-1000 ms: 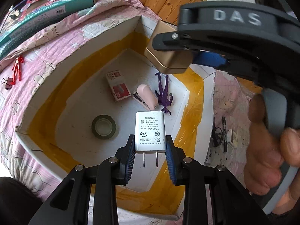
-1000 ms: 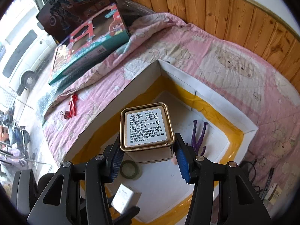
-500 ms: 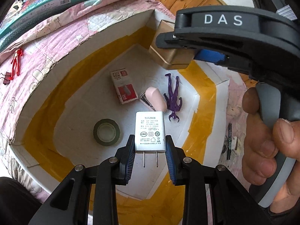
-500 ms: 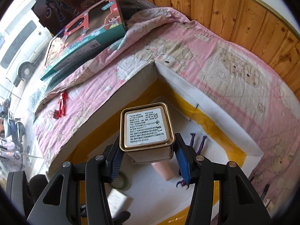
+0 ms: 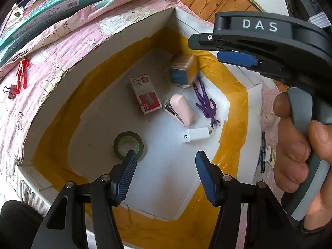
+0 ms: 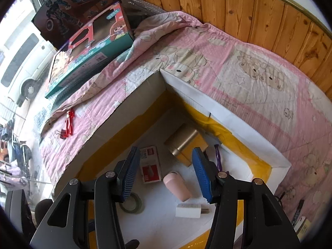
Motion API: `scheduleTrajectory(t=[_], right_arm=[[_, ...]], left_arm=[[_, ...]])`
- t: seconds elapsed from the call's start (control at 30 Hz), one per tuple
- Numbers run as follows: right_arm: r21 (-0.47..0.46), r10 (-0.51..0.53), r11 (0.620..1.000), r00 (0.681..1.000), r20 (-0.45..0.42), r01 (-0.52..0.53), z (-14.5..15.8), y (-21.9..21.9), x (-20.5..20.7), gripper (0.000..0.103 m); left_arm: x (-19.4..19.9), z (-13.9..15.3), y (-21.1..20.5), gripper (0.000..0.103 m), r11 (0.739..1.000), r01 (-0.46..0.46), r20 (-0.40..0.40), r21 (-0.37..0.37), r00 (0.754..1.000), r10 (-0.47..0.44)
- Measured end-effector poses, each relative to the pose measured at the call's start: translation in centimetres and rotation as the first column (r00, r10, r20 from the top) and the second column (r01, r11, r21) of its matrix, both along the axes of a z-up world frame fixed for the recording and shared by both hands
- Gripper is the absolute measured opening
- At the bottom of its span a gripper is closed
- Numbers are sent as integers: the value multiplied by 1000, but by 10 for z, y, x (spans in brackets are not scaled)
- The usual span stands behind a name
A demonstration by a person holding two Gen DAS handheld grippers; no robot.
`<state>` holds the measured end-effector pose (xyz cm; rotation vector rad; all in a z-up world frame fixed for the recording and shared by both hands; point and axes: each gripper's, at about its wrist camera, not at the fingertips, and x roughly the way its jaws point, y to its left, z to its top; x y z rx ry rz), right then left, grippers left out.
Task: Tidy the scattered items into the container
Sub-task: 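Move both grippers back toward the black marker and white tube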
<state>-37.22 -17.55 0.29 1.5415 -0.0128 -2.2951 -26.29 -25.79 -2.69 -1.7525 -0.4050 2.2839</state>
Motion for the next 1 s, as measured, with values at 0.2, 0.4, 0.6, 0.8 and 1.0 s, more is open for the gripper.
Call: scheduleTrajectory(t=[0.2,0.4,0.6,0.8,1.0], right_arm=[[-12,-1,1000,1000,3,1,6,3,11,56],[-20,11,1000,1000,-3,-11,13,4,23,56],[-39,23,999,1000,-19,-24,25,9,43,56],[-69,40,997,998,-46,-43,40,17,70,56],[-80,67,994,992,-110,-76,63,24,103,56]], left_arm=[[9,13,4,60,1000,19,-25,-13,999,-19],[17,22,3,60,1000,21,-44,-22,999,-22],[28,32,5,60,999,26,-68,-34,997,-29],[43,46,11,60,997,35,-100,-62,994,-41],[64,62,19,60,994,45,-149,-104,987,-60]])
